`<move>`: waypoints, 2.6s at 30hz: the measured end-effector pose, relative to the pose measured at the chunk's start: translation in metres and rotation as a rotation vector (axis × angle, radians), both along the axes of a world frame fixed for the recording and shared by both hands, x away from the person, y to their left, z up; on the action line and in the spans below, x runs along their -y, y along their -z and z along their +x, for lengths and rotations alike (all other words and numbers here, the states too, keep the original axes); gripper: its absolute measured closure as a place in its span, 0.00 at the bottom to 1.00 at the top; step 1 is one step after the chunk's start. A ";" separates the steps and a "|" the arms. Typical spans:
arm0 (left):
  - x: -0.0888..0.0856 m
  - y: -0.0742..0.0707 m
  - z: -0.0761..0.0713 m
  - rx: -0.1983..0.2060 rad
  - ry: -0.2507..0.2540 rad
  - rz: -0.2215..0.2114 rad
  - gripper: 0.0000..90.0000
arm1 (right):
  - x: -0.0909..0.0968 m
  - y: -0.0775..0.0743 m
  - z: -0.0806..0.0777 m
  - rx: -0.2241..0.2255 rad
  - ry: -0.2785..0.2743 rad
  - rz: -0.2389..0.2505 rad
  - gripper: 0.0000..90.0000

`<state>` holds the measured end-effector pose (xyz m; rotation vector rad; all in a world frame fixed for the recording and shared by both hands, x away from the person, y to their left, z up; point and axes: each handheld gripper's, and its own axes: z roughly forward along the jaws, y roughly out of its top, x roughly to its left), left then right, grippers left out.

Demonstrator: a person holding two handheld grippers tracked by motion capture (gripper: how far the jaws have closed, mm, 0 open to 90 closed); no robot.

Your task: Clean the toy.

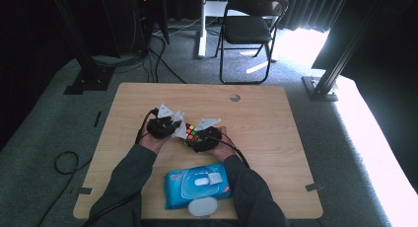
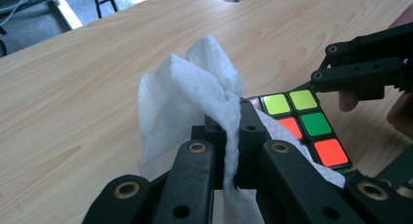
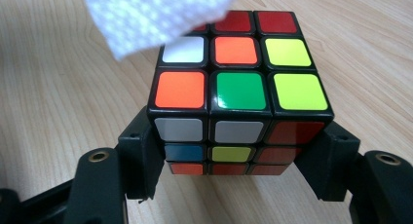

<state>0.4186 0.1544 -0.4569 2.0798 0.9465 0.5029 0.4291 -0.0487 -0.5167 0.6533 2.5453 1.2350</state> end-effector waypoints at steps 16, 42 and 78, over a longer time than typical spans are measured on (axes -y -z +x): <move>0.012 0.004 0.003 0.024 -0.009 0.035 0.97 | -0.005 -0.002 -0.002 -0.002 -0.025 0.007 0.38; 0.037 0.008 -0.011 0.004 0.159 -0.025 0.97 | -0.005 -0.002 -0.002 -0.007 -0.023 0.014 0.38; 0.002 0.009 -0.012 0.024 0.037 -0.001 0.97 | -0.002 -0.004 -0.003 0.011 0.002 0.023 0.38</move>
